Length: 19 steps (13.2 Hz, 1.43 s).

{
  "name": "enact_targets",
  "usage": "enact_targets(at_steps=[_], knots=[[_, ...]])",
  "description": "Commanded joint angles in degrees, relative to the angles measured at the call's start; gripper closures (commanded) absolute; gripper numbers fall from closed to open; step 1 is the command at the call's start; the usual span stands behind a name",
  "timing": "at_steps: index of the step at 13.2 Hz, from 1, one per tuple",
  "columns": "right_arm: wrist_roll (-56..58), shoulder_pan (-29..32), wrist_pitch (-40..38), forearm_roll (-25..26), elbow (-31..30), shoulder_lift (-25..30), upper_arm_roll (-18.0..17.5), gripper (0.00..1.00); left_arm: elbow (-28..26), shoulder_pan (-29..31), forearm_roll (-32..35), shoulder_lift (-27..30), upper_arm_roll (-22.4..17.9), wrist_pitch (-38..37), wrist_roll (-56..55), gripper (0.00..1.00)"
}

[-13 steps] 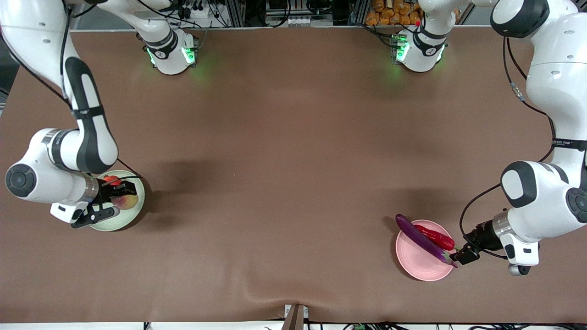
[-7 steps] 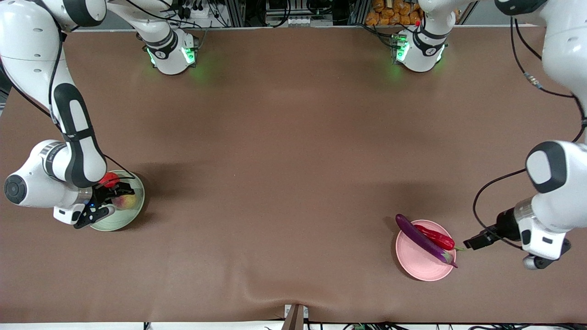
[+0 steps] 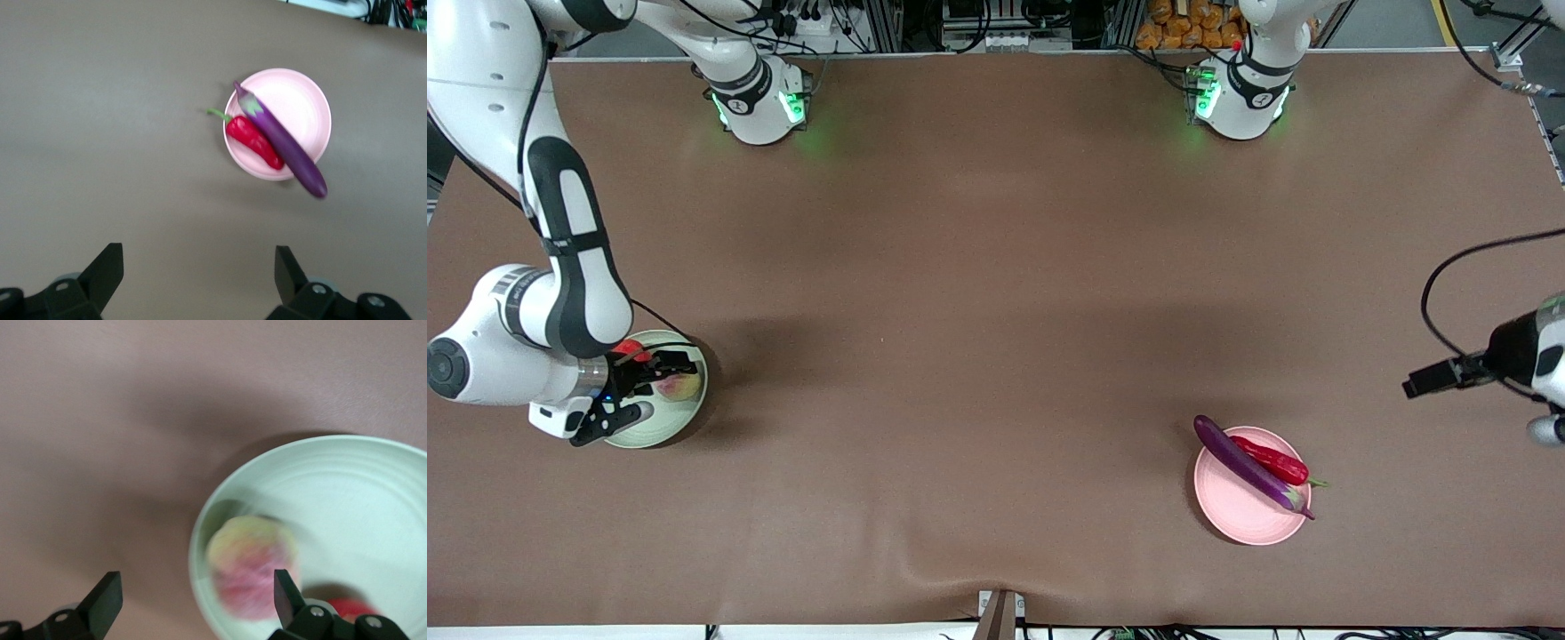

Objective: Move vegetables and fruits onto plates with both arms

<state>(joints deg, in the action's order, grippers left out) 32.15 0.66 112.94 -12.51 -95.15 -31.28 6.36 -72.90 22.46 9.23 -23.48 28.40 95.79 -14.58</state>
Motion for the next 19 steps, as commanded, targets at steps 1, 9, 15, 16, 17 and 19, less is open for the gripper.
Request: enact_targets(at_steps=[1,9,15,16,17,19], knots=[[-8.13,-0.93,-3.85,3.00,-2.05,6.65,0.23,0.00,-2.24,-0.13,-0.62,7.38,0.68,-7.34,1.13,0.00],[-23.77,-0.06,-11.14,6.62,-4.17,22.73,-0.47,0.00,-5.32,-0.39,-2.38,18.91,0.35,-13.44,1.13,0.00],[-28.37,5.40,-22.64,9.96,0.74,30.65,-7.06,0.00,-14.79,-22.26,-5.97,25.49,-24.06,-9.58,1.92,0.00],[-29.07,5.14,-25.37,11.01,2.24,31.70,-6.98,0.00,-15.77,-23.41,-6.77,26.11,-26.10,-9.31,2.36,0.00],[-29.42,4.96,-27.92,12.06,3.99,32.06,-6.98,0.00,-17.17,-23.77,-6.77,27.16,-26.55,-9.30,2.89,0.00],[-29.77,4.35,-31.79,12.51,7.68,32.15,-6.89,0.00,-19.20,-23.95,-6.77,28.84,-26.56,-9.13,2.80,0.00]])
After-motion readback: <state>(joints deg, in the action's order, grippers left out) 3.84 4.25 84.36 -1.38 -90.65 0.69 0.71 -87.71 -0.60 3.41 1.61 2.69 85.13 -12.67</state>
